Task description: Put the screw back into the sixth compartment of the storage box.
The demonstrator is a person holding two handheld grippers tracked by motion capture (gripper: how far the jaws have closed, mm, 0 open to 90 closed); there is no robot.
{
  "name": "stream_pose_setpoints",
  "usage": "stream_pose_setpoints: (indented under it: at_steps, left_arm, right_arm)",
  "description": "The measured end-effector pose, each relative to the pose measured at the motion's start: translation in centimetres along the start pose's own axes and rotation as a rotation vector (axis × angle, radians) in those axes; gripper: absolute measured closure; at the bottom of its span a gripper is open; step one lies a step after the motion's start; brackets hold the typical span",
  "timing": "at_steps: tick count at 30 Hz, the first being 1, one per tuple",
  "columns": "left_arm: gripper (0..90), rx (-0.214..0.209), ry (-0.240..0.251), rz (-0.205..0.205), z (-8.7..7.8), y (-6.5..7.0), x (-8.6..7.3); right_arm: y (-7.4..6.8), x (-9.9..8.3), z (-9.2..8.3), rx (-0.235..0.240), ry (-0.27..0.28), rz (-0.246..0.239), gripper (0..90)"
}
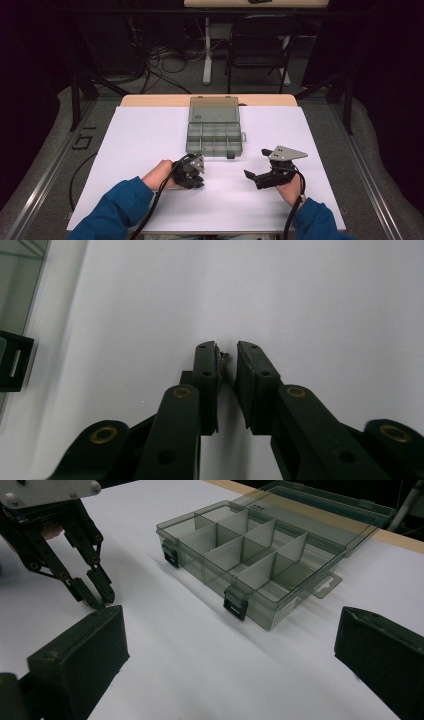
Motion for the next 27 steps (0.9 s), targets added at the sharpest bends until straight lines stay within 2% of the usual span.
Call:
stream_pose_setpoints:
  at_steps: [6,12,27]
  left_arm:
    - [86.5,-0.007,0.01,-0.019,0.0,-0.3,-0.1]
    - [86.7,0.009,0.02,-0.003,-0.1,-0.2,0.0]
    - [86.7,0.042,0.043,-0.029,-1.1,-0.8,0.3]
  right_arm:
    - [0.0,0.0,0.0,-0.001,-0.001,-0.001,0.0]
    - [-0.1,0.0,0.0,0.001,0.0,0.001,0.0]
    - [0.0,0.0,0.0,-0.001,0.0,-0.001,0.0]
Point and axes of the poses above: each handheld gripper's, and its own axes: z roughly forward along the jaws, x roughly out of its top, y roughly to its right, the point moved 6 cm from there along z, roughly forward along the jaws, and after that the axes turned 8 degrees about x, right-handed, at the moved point
